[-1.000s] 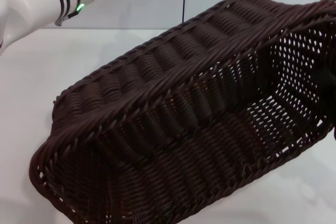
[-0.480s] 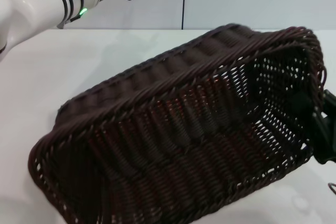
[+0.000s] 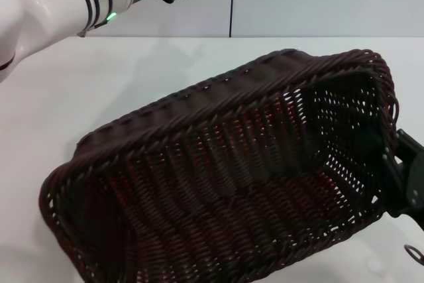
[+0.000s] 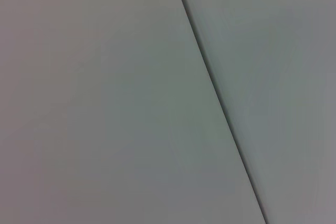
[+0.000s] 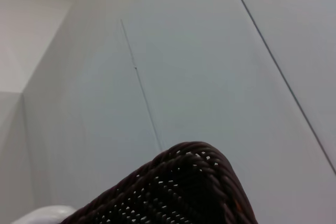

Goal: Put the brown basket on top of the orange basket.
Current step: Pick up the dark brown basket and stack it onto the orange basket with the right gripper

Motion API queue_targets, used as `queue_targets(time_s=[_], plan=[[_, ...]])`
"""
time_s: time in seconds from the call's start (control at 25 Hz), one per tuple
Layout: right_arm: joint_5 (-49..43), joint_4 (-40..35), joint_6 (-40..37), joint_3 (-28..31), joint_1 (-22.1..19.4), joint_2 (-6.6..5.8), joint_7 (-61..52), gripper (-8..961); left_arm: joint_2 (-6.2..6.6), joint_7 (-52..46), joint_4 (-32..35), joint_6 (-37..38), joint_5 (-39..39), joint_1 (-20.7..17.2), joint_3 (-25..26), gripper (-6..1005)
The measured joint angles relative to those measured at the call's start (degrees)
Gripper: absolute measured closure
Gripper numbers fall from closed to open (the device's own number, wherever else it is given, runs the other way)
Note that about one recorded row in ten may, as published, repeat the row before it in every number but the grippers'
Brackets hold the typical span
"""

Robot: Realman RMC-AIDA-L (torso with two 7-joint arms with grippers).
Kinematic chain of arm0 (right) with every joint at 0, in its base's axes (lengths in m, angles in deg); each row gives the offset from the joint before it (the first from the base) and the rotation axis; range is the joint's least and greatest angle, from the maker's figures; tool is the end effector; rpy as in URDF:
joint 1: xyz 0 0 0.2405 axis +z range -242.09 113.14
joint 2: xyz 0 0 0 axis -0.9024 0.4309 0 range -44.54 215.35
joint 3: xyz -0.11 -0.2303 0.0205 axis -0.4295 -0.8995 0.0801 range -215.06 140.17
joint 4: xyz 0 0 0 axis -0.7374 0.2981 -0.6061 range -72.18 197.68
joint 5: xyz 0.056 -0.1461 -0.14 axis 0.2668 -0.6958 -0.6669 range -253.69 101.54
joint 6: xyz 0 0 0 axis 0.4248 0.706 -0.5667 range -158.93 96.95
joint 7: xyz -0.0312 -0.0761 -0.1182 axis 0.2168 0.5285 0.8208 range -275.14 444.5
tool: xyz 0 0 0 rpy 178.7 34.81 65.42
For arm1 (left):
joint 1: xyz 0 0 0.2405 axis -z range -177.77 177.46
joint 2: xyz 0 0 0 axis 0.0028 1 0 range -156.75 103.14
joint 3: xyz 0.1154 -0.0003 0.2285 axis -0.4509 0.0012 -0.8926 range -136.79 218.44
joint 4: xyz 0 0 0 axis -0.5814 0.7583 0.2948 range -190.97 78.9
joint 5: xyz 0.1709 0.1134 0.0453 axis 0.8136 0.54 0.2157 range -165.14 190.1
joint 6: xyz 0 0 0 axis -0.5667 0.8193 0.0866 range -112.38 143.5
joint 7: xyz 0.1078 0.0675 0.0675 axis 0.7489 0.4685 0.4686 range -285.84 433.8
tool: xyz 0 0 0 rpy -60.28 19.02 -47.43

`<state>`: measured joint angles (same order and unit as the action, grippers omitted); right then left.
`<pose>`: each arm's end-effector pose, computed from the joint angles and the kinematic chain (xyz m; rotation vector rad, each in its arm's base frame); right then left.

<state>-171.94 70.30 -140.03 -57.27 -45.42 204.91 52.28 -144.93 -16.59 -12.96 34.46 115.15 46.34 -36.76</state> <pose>0.2675 0.2146 -0.0331 -1.9503 0.4950 1.5186 -0.1454 0.4924 0.0015 -2.1003 -0.2362 -0.2457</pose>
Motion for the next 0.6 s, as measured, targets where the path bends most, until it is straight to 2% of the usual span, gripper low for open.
queue_targets(time_s=[0.6], plan=[[-0.03, -2.14, 3.79, -0.31, 1.55, -0.47, -6.47, 659, 0.00, 0.63, -0.98, 0.00, -0.03, 0.52, -0.02, 153]])
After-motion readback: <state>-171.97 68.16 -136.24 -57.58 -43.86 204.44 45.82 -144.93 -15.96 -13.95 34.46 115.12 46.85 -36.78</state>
